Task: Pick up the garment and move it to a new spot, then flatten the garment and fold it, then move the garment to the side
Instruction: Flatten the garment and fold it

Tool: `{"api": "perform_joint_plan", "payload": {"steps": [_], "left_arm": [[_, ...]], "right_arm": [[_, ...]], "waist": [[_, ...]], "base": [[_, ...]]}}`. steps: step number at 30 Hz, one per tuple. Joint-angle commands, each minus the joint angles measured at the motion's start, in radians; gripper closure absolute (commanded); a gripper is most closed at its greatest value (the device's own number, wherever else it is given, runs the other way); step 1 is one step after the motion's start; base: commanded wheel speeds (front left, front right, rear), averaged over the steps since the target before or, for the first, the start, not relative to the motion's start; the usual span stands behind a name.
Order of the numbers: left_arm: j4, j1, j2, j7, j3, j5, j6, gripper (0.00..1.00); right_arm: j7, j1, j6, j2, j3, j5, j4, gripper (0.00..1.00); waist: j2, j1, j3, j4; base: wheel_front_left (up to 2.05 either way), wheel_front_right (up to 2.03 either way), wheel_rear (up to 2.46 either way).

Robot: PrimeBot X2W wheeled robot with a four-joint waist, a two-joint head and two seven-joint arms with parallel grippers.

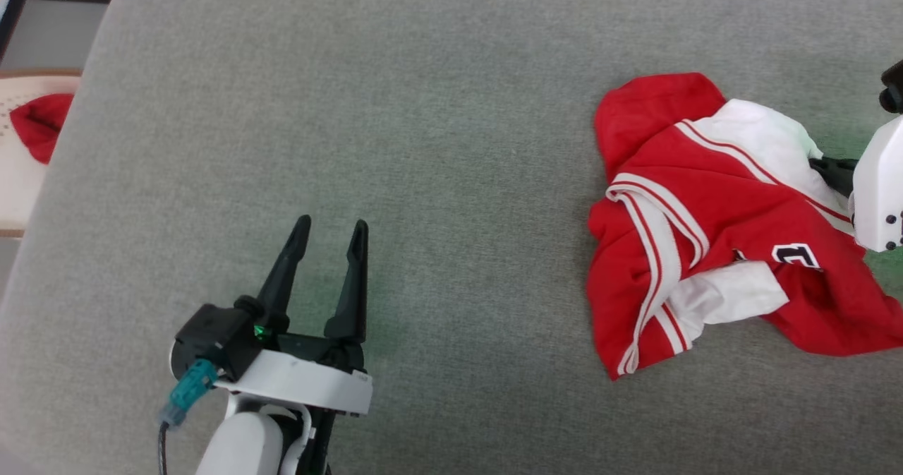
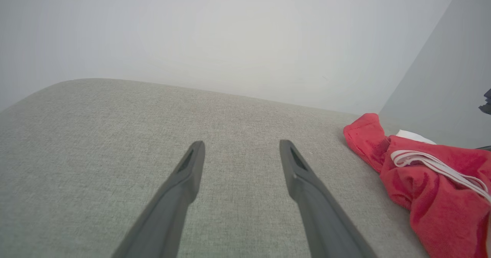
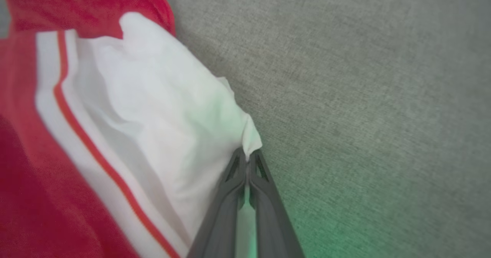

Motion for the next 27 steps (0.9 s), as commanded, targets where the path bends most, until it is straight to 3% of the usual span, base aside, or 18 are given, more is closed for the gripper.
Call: {"api": "perform_joint_plan", "payload": {"steps": [1, 13, 19, 27], "left_arm": [[0.004, 0.009, -0.005, 0.0, 0.011, 0.012, -0.008, 0.0], [-0.012, 0.034, -0.023, 0.0, 0.057, 0.044, -0.029, 0.0], [-0.008, 0.019, -0.022, 0.0, 0.061, 0.05, -0.033, 0.0], [0.017, -0.002, -0.012, 0.0, 0.046, 0.042, -0.037, 0.0]], "right_arm": [[-0.029, -0.004, -0.001, -0.014, 0.011, 0.011, 0.012, 1.0], [-0.224, 0.076, -0.001, -0.145, -0.027, 0.101, 0.017, 1.0], [-0.296, 0.146, -0.001, -0.203, -0.062, 0.124, 0.088, 1.0], [-0.404, 0.162, -0.001, -0.139, -0.127, 0.118, 0.29, 1.0]], "waist": [[-0.0001, 0.0, -0.013, -0.016], [-0.0001, 0.0, -0.045, -0.106], [-0.0001, 0.0, -0.035, -0.141], [-0.0001, 0.0, -0.025, -0.149]], "base": [[0.0, 0.0, 0.0], [0.0, 0.0, 0.0], [0.0, 0.0, 0.0], [0.0, 0.0, 0.0]]}}
